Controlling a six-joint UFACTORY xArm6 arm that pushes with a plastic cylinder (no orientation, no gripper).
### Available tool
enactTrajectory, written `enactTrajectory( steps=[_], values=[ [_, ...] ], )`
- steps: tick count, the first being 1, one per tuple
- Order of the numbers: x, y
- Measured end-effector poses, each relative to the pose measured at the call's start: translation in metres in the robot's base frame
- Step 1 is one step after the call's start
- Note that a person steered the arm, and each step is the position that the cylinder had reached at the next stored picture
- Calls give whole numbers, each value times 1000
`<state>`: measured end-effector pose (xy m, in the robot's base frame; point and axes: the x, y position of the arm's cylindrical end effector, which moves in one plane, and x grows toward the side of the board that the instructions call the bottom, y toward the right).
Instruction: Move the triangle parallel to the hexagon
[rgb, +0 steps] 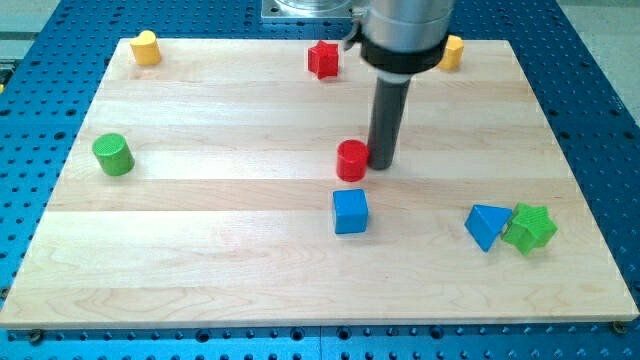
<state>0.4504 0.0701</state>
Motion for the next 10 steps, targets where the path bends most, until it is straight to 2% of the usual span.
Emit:
enactTrajectory(
  steps=[1,2,3,4,7,8,9,10],
  values=[
    [79,34],
    [141,31],
    [140,85],
    [112,117],
    [14,130],
    [0,111],
    [12,92],
    [59,106]
  ],
)
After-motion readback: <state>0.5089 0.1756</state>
